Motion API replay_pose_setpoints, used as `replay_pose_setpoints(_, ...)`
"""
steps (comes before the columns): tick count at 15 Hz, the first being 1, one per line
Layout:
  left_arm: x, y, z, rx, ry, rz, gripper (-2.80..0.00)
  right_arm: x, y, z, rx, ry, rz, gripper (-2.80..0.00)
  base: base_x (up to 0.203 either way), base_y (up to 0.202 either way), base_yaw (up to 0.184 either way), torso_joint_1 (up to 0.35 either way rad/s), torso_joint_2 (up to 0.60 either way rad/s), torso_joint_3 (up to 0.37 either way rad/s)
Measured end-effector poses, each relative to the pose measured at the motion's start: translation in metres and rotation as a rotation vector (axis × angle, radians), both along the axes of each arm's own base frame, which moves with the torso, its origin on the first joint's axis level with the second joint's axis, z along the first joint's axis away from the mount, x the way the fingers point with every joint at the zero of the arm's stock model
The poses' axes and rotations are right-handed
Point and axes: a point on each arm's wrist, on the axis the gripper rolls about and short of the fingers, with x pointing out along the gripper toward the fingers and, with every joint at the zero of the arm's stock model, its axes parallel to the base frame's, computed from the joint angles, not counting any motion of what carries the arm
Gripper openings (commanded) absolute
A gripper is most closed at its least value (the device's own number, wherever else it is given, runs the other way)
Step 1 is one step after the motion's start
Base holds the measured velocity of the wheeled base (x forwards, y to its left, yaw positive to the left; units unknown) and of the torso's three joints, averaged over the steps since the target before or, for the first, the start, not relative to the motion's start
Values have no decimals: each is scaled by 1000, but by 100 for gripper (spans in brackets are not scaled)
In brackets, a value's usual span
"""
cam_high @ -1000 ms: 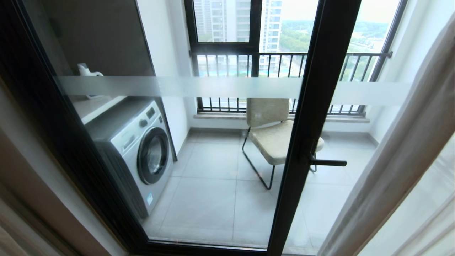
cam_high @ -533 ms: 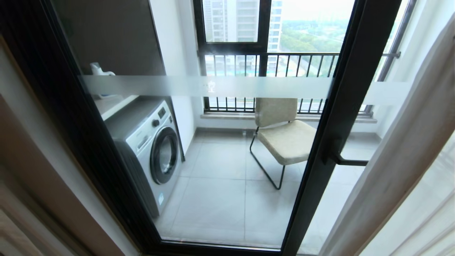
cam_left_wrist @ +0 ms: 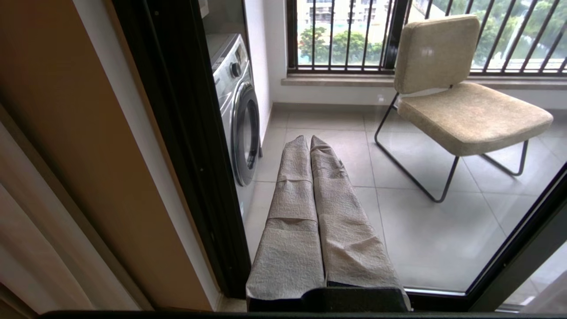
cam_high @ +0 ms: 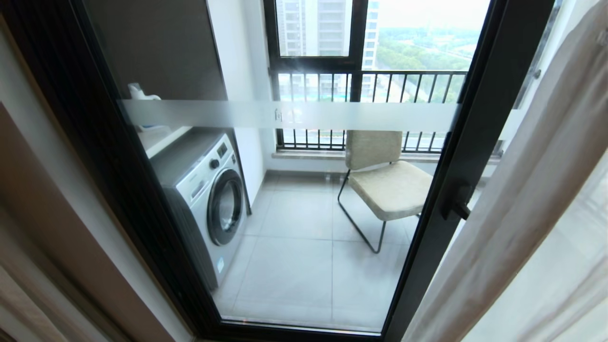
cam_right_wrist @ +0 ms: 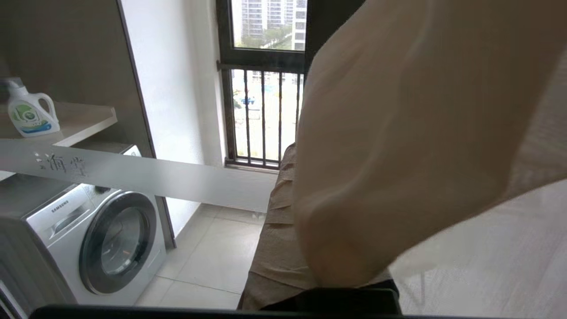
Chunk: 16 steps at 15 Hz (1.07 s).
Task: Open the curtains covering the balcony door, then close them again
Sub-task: Close the inner curtains on both sides
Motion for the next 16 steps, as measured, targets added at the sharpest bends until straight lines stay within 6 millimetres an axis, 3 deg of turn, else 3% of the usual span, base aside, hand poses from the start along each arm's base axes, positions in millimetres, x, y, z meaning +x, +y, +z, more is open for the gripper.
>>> replay_pose_setpoints(9, 0, 0, 0, 0, -1, 0, -280, 26, 1, 6, -62, -18, -27, -280, 0, 0, 0, 0, 0, 0)
replay_pose_setpoints(16, 0, 0, 0, 0, 0, 1, -280, 44, 42, 4, -213, -71, -18, -280, 0, 0, 0, 0, 0, 0)
